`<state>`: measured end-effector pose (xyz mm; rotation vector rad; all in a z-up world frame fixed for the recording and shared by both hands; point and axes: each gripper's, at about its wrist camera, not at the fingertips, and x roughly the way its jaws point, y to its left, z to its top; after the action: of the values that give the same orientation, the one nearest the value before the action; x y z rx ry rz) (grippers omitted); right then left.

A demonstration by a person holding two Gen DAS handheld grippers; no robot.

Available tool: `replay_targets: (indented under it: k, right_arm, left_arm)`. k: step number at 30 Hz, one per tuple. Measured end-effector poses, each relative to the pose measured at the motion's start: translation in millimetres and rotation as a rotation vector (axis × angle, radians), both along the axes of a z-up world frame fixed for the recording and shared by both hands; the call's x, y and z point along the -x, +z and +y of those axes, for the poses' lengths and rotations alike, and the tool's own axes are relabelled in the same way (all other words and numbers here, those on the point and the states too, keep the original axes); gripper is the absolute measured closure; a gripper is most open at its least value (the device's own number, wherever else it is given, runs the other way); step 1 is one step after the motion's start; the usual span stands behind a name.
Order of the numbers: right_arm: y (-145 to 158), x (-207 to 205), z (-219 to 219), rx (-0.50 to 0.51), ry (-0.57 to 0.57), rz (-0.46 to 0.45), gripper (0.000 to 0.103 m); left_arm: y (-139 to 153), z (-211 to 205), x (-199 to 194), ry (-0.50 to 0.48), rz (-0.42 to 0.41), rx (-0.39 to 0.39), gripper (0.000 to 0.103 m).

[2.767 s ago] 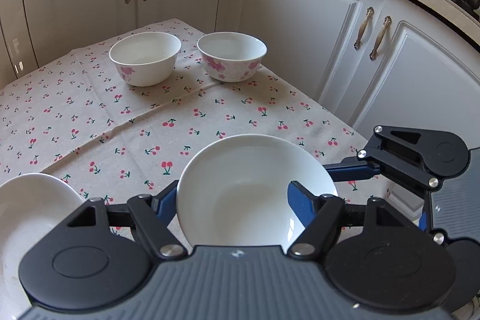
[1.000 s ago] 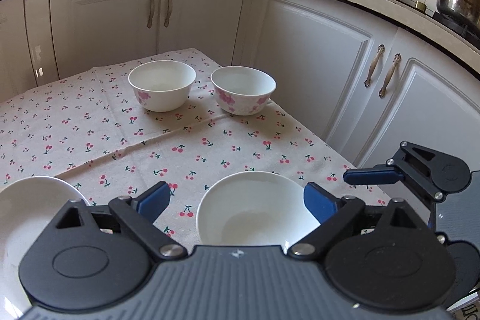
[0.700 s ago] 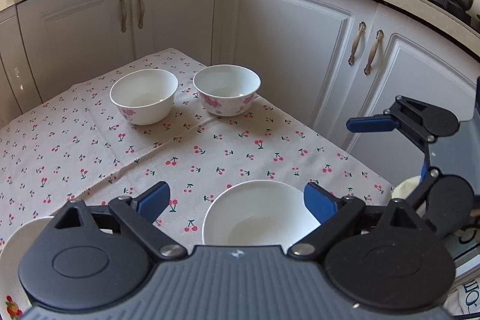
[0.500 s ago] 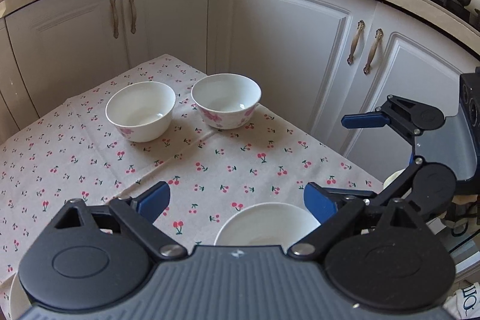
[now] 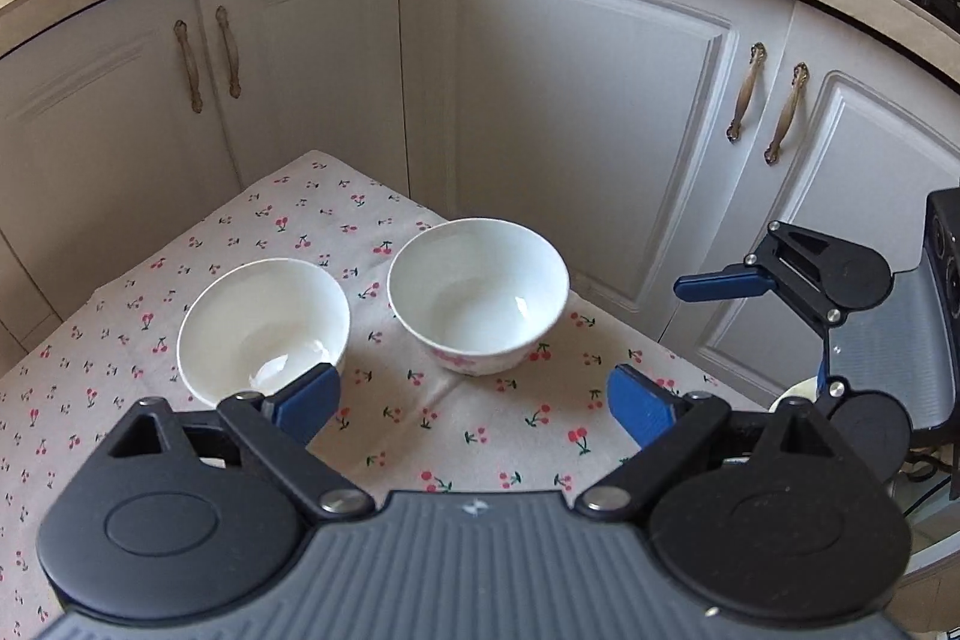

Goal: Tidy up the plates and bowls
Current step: 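Reach the left tool to a pink-flower bowl and grasp its rim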

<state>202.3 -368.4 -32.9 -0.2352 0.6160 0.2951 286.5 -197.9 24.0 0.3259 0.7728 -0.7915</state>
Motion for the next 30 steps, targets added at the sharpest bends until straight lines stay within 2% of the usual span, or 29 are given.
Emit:
replay_targets:
  k: [6, 14, 21, 30]
  right_arm:
    - [-6.2, -25.9, -10.5, 0.016, 0.021, -0.005, 0.000]
    - [-12.7, -53.0, -20.8, -0.029, 0.057, -0.014, 0.000]
    - [-19.0, -65.7, -19.1, -0.029, 0.080, -0.024, 0.001]
    - [-25.2, -76.6, -18.7, -0.043, 0.084, -0.013, 0.009]
  left_arm:
    - [-14.3, -23.6, -31.1, -0.023, 0.025, -0.018, 0.007]
    - [-36.8, -47.3, -58.6, -0.055, 0.032, -0.054, 0.008]
    - [-47.7, -58.3, -78.3, -0.075, 0.023, -0.063, 0.011]
    - [-62.0, -59.3, -95.0, -0.068, 0.068, -0.059, 0.020]
